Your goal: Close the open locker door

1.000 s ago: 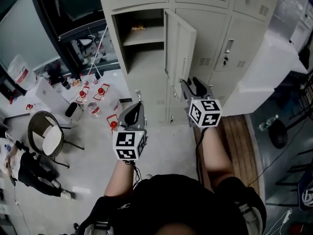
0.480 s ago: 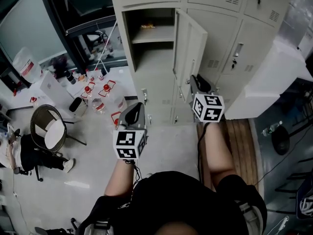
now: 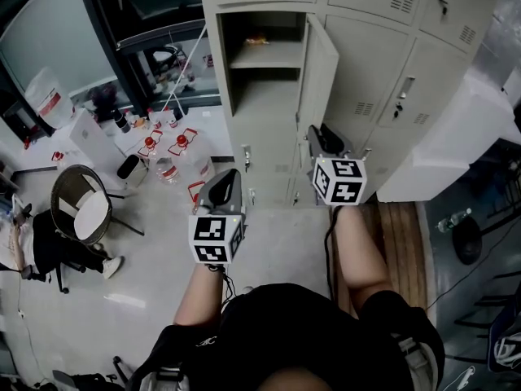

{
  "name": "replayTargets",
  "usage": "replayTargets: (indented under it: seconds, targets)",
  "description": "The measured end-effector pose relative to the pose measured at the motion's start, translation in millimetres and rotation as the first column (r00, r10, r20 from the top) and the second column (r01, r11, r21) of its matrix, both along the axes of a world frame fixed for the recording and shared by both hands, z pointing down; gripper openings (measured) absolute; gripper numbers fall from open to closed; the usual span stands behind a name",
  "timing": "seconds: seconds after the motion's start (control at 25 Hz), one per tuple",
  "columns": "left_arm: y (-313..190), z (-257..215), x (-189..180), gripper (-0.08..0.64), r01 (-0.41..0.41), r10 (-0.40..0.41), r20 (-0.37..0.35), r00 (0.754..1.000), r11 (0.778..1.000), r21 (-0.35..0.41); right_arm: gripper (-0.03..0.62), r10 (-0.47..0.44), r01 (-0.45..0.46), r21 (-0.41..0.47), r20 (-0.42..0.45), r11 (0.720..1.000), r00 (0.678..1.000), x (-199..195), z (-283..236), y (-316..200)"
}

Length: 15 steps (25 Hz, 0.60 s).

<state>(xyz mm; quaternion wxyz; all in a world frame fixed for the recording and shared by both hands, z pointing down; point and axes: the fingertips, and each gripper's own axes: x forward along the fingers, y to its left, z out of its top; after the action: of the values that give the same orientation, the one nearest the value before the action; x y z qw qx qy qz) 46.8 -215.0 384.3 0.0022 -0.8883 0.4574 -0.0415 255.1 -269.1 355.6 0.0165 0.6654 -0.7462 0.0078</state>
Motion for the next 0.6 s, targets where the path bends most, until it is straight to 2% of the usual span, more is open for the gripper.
replayTargets:
  seconds: [0.6]
  targets:
    - [-8, 3, -53, 0.002, 0.05, -0.05, -0.012, 0.999, 0.999, 0.0, 0.103, 0.056, -0.056, -0.013, 0.011, 0.998, 0.998, -51, -1, -21]
